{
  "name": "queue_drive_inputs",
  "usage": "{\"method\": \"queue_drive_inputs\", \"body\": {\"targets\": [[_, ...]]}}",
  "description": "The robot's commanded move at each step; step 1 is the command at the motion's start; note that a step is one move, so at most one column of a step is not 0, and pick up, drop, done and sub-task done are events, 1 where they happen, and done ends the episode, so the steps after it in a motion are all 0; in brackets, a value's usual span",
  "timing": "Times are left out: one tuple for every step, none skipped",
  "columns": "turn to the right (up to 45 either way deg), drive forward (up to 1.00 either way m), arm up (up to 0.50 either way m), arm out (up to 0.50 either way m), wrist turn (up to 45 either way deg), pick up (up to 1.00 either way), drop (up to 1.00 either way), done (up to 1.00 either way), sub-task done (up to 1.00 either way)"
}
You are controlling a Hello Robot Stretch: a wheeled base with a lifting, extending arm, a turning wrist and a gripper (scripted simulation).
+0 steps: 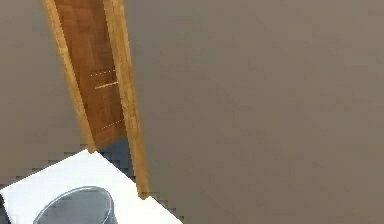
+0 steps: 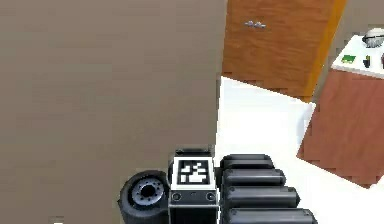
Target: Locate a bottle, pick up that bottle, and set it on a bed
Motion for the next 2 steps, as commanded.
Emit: {"method": "queue_drive_inputs", "body": {"targets": [[0.0,0.35,0.00,0.00,0.0,0.00,0.00,0.00,0.00],[-45.0,0.00,0.00,0.00,0.0,0.00,0.00,0.00,0.00]]}}
